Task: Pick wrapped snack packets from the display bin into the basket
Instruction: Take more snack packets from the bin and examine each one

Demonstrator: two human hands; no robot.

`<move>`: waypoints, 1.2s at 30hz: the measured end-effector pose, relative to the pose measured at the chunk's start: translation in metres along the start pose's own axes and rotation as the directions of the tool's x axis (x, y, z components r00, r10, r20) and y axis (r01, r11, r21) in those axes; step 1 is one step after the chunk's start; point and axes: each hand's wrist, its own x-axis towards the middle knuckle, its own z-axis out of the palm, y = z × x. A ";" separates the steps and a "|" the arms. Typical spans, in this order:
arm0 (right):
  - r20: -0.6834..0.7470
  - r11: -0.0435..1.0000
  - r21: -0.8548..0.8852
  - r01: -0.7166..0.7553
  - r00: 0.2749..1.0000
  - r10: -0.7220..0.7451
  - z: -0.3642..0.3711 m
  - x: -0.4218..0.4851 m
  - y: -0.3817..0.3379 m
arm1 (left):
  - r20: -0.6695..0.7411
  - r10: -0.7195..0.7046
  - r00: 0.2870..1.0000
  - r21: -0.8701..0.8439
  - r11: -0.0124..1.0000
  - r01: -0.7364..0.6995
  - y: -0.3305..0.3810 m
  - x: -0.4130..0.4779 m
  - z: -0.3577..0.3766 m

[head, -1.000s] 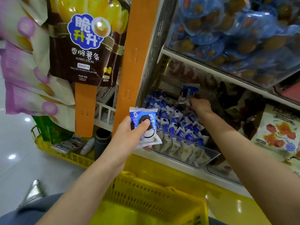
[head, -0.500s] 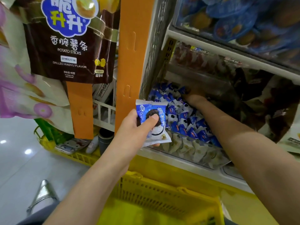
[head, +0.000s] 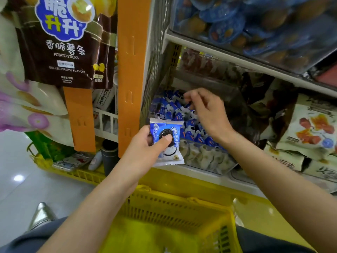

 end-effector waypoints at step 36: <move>0.203 0.672 0.476 -0.568 0.814 0.545 -0.005 -0.141 0.006 | 0.124 -0.128 0.984 -0.009 0.991 0.130 -0.048 -0.034 0.047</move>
